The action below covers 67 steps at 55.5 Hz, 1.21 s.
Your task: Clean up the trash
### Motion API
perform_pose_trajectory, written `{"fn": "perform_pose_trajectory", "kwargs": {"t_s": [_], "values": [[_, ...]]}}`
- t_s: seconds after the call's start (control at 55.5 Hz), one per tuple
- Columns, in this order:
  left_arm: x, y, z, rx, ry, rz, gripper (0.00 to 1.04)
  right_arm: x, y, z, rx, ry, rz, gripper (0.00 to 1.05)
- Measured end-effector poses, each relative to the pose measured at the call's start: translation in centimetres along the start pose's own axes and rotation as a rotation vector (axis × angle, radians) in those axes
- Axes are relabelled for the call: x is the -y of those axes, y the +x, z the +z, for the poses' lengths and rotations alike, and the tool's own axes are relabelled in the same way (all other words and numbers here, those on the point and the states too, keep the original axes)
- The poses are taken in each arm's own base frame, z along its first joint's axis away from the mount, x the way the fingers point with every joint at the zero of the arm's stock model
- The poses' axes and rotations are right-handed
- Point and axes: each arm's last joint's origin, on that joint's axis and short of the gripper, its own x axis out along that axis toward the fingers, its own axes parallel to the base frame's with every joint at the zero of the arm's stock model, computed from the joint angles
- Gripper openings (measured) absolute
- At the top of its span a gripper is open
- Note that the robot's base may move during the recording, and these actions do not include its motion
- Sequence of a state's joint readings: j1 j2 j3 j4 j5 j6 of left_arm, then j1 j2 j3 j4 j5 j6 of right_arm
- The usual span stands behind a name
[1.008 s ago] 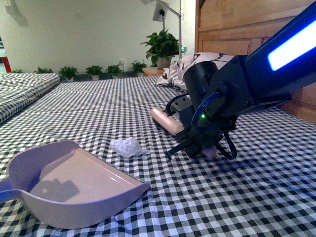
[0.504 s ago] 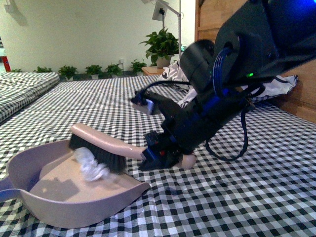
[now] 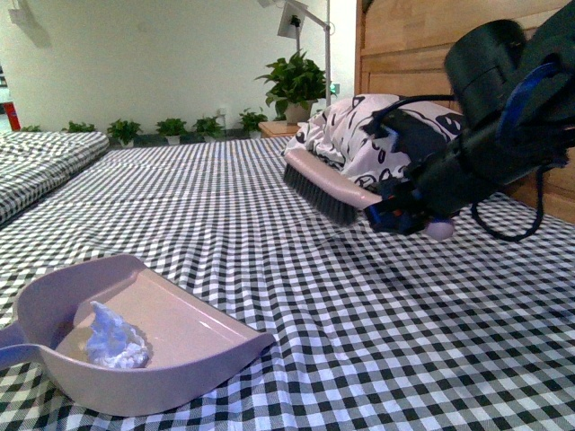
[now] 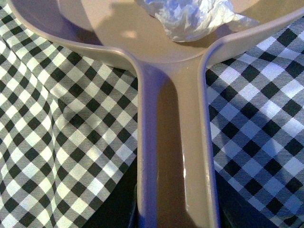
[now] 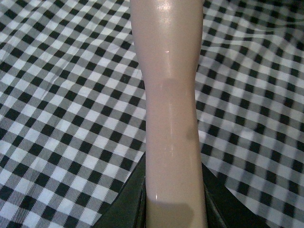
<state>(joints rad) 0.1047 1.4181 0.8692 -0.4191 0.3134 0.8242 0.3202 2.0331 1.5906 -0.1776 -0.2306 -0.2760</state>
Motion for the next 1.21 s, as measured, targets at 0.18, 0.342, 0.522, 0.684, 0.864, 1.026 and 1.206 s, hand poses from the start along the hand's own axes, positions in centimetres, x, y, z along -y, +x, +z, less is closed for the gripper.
{"fn": "perform_pose_trajectory", "kwargs": {"t_s": [0.18,0.342,0.522,0.684,0.864,1.026,1.206], "values": [[-0.5,0.0,0.4,0.215,-0.073,0.177,0.26,3.2,-6.9,0.5,0.137,0.094,-0.077,0.20],[-1.4,-2.3,1.8,0.326,-0.180,0.369,0.26,5.0,-12.4,0.3,0.229,0.164,-0.125,0.20],[-1.3,-4.9,2.9,0.411,-0.256,0.509,0.26,5.6,-18.3,-0.3,0.320,0.234,-0.137,0.20],[-0.4,-7.7,4.0,0.482,-0.321,0.648,0.26,4.0,-23.1,-0.4,0.395,0.243,-0.075,0.20],[2.3,-11.5,5.3,0.594,-0.358,0.706,0.26,0.3,-28.6,-0.1,0.509,0.232,-0.005,0.20],[4.4,-14.6,5.7,0.668,-0.398,0.778,0.26,-2.4,-32.7,-0.2,0.621,0.294,-0.046,0.20],[6.2,-17.1,5.8,0.734,-0.414,0.813,0.26,-4.9,-34.4,-1.1,0.689,0.325,-0.109,0.20]]}}
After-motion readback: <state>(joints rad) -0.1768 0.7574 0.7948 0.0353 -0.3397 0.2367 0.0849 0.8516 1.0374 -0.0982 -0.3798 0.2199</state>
